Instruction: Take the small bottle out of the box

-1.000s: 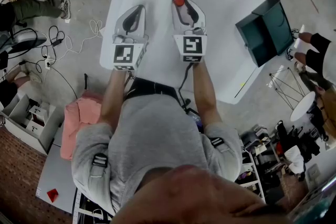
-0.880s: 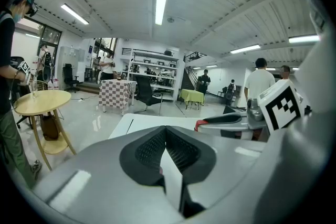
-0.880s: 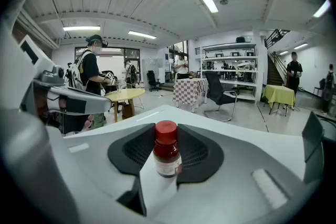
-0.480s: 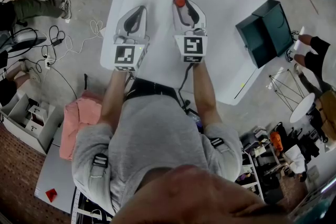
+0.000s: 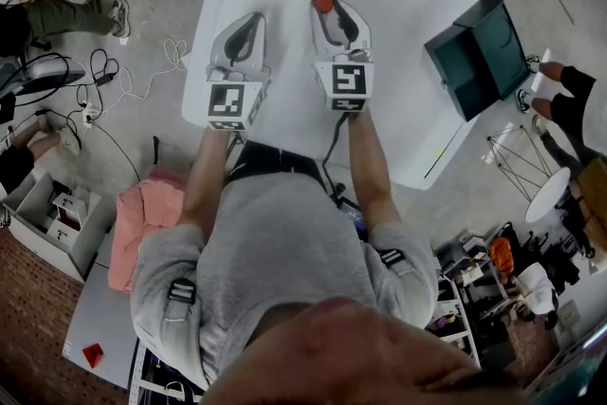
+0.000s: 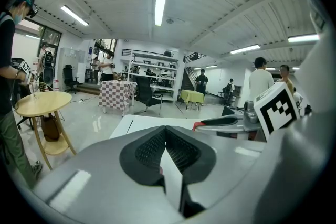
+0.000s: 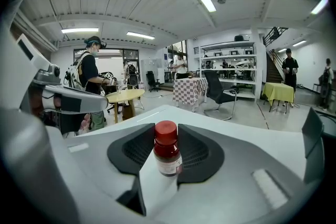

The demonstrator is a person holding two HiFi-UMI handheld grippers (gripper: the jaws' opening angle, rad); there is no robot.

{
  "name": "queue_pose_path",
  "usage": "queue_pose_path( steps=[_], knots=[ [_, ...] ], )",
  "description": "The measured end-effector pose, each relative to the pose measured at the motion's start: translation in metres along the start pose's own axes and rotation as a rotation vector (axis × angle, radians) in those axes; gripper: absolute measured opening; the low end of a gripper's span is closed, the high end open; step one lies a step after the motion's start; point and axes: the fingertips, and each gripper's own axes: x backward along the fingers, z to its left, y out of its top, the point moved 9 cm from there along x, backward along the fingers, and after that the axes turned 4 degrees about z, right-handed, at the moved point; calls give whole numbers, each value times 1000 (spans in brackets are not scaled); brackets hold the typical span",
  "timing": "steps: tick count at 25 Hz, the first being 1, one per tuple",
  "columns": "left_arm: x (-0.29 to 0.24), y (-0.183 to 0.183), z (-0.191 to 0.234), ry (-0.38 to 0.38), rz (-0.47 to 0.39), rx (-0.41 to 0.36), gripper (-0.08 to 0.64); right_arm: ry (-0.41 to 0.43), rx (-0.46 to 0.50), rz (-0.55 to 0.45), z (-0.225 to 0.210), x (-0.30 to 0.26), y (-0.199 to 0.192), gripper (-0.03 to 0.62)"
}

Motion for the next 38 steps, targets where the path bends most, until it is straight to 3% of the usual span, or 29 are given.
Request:
queue_pose_path(
  steps=[11,38],
  knots=[
    [15,6,-7,5,-29,-10,11,23,-16,-25,3,15,8,206],
    [110,50,-98,-66,-186,-97,11,-103,21,-200,12,175,31,161]
  ],
)
